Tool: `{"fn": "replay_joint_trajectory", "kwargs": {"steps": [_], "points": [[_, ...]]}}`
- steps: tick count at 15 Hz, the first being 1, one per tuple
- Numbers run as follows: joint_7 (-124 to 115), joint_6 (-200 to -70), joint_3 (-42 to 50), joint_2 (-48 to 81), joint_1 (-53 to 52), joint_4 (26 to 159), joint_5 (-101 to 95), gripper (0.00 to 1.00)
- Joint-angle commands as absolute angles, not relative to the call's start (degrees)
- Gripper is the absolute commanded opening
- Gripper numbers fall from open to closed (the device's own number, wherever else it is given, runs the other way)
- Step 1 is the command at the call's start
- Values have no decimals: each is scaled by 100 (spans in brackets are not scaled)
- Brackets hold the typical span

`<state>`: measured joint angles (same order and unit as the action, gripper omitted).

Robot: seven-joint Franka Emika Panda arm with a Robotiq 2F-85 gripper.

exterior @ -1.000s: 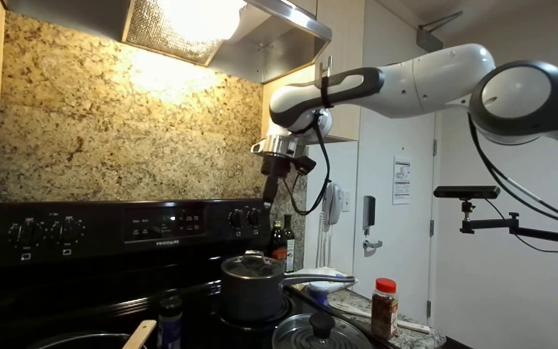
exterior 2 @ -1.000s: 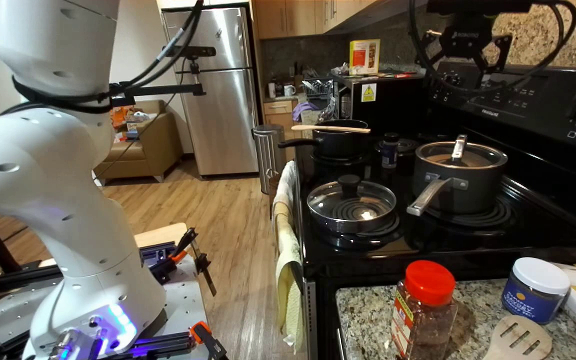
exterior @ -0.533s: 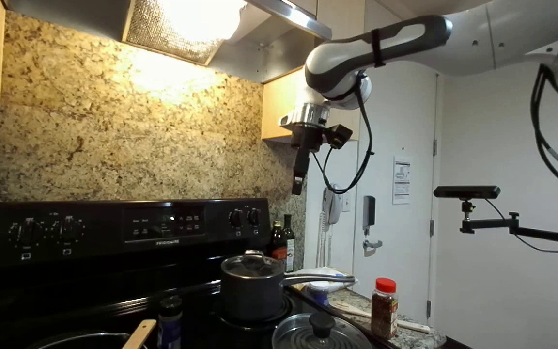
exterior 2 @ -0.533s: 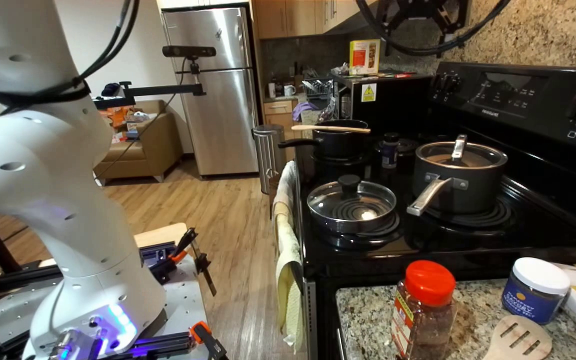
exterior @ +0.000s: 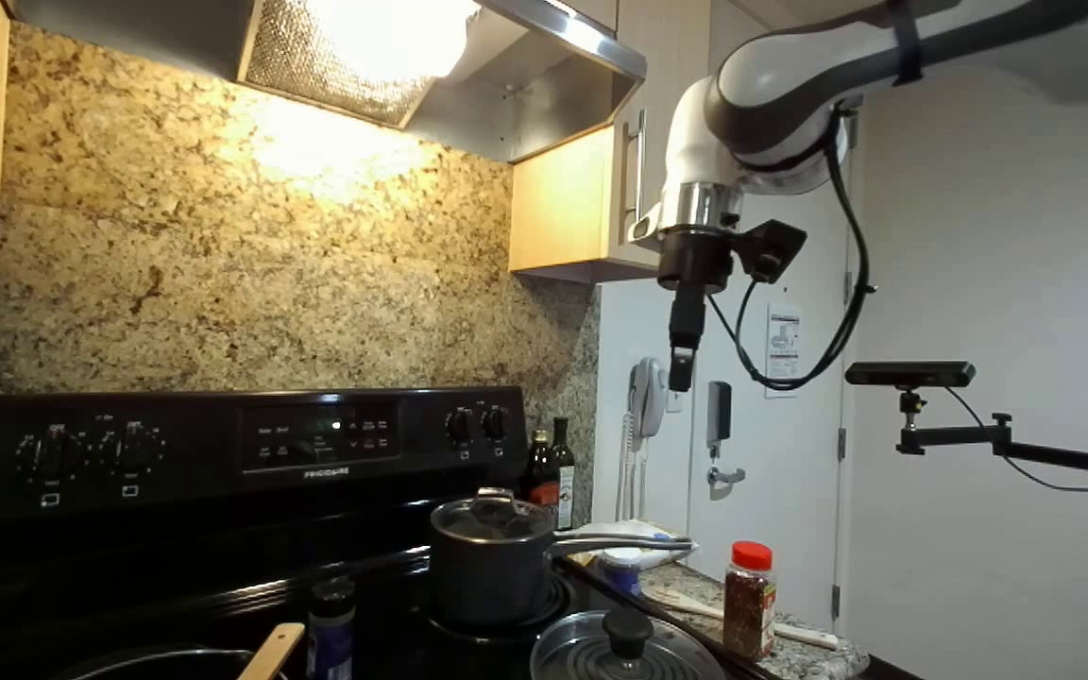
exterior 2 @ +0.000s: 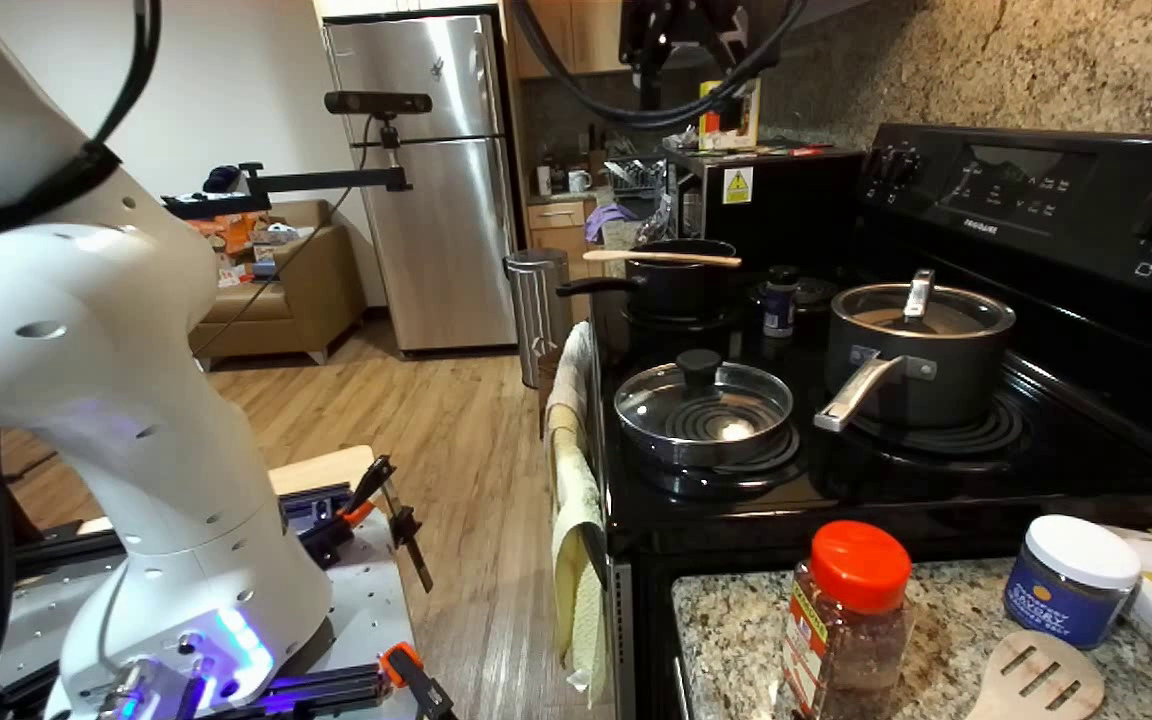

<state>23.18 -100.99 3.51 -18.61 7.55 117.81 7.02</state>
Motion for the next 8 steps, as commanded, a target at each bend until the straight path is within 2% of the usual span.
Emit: {"fn": "replay_joint_trajectory", "kwargs": {"steps": [1,8], "points": [[1889,-9949,528,-2620,607,12385,589,100],[1897,-10018,656,-2666,532,12327,580,100]]}}
